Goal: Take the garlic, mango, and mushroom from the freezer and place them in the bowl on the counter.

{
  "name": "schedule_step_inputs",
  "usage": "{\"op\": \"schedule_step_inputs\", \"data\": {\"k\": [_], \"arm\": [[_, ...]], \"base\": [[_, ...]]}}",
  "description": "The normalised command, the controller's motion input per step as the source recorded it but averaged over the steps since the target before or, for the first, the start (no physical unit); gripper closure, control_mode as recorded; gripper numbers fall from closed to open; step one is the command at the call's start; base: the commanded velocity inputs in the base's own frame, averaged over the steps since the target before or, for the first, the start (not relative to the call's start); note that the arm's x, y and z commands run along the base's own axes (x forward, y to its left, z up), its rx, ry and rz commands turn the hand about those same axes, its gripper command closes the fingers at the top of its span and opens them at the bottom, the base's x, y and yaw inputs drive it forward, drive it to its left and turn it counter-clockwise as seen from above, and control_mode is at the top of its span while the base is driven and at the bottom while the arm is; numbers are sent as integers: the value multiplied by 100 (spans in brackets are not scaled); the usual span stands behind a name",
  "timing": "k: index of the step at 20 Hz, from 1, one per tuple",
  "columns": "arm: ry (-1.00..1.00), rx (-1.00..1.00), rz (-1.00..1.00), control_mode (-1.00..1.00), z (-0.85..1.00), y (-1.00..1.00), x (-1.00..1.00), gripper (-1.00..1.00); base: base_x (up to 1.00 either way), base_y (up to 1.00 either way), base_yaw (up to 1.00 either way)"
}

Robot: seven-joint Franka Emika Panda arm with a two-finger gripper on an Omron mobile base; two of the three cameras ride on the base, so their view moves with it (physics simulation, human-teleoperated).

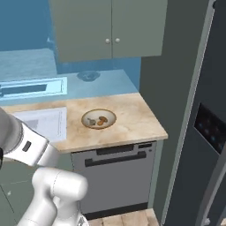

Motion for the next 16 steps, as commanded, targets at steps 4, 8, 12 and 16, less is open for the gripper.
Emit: {"op": "schedule_step_inputs", "data": {"k": [4,8,12,16], "arm": [[0,0,0,100,0,0,0,-100],[0,0,0,100,0,0,0,-100],[0,0,0,100,0,0,0,-100],[0,0,0,100,0,0,0,-100]], "base": [[-76,1,-9],[-27,-15,-1],[-23,-67,-1],[-1,-56,9]]}}
